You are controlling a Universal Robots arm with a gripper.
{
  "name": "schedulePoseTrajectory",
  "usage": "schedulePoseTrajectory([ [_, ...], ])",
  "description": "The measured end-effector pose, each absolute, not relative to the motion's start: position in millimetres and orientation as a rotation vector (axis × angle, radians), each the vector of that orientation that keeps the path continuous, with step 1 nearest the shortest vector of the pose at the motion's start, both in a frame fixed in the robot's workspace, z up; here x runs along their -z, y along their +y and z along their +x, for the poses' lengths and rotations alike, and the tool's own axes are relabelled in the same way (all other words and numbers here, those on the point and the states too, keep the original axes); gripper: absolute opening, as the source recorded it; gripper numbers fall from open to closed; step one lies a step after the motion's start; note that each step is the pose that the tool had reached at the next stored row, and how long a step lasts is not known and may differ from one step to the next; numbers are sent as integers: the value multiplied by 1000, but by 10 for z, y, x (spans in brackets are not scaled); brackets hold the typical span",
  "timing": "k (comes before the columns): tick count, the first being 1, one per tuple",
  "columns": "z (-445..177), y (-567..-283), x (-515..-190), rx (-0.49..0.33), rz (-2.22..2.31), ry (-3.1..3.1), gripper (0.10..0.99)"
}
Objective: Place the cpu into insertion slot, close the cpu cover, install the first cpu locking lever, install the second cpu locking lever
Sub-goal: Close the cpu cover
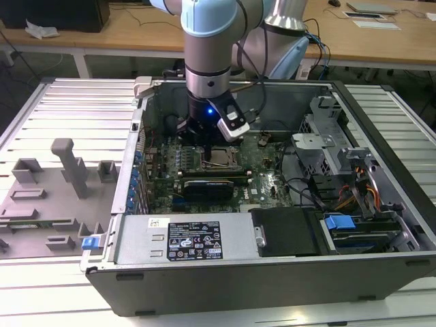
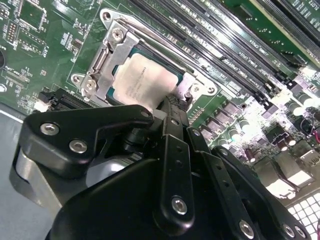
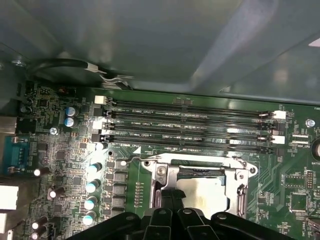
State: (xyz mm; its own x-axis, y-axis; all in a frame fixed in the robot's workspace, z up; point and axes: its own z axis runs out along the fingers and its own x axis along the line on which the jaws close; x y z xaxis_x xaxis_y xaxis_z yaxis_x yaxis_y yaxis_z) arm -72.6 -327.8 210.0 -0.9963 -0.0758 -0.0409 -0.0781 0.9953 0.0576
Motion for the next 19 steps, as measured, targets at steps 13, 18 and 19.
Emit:
schedulePoseTrajectory([
  [13, -699, -3274, -2066, -93, -119, 3099, 106],
  [18, -697, -3274, -2114, -92, -120, 3099, 106],
  [19, -690, -3274, -2114, -91, -120, 3099, 106],
])
